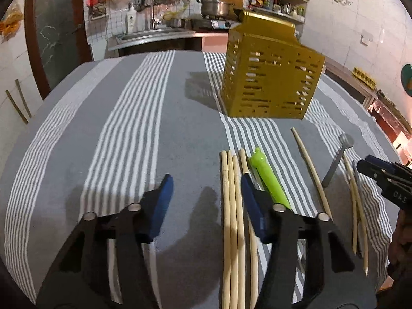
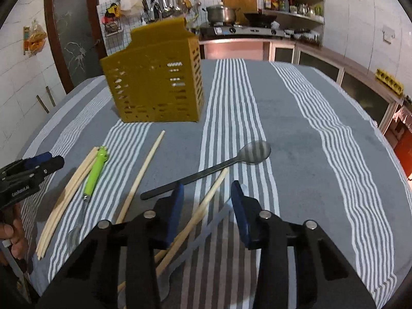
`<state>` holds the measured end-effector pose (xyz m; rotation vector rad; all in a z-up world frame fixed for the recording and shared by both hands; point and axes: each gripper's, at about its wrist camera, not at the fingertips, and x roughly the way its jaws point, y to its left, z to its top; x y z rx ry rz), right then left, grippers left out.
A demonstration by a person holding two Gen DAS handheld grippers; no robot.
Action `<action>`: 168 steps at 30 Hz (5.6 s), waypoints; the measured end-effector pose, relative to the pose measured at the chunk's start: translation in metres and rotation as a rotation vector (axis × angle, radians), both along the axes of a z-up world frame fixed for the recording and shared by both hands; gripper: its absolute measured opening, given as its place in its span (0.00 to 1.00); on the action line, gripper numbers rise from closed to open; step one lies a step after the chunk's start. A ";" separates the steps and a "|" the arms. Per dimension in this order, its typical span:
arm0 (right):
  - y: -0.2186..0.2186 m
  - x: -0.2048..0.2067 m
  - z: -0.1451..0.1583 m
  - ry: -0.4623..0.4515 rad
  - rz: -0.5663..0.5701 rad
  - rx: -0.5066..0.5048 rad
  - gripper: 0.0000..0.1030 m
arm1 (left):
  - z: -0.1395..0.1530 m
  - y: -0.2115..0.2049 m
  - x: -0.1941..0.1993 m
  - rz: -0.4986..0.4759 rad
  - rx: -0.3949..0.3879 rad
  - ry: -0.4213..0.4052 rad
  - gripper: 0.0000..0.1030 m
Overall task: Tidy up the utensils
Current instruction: 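Lower the left gripper onto a wooden chopstick and close it, then lift the chopstick with the left gripper and carry it over the yellow caddy, then lower the chopstick into the caddy and open the left gripper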
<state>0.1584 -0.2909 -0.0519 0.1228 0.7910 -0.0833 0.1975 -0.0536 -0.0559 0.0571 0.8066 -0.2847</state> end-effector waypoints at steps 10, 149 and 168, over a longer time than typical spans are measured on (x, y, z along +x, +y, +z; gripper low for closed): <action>0.004 0.022 -0.015 0.070 0.007 -0.013 0.31 | -0.020 -0.010 0.025 -0.017 0.051 0.082 0.36; 0.003 0.084 0.263 -0.765 0.127 -0.005 0.06 | 0.267 -0.052 0.051 -0.145 -0.122 -0.439 0.04; 0.006 0.176 0.203 -0.698 0.106 0.000 0.06 | 0.211 -0.066 0.119 -0.121 -0.110 -0.306 0.04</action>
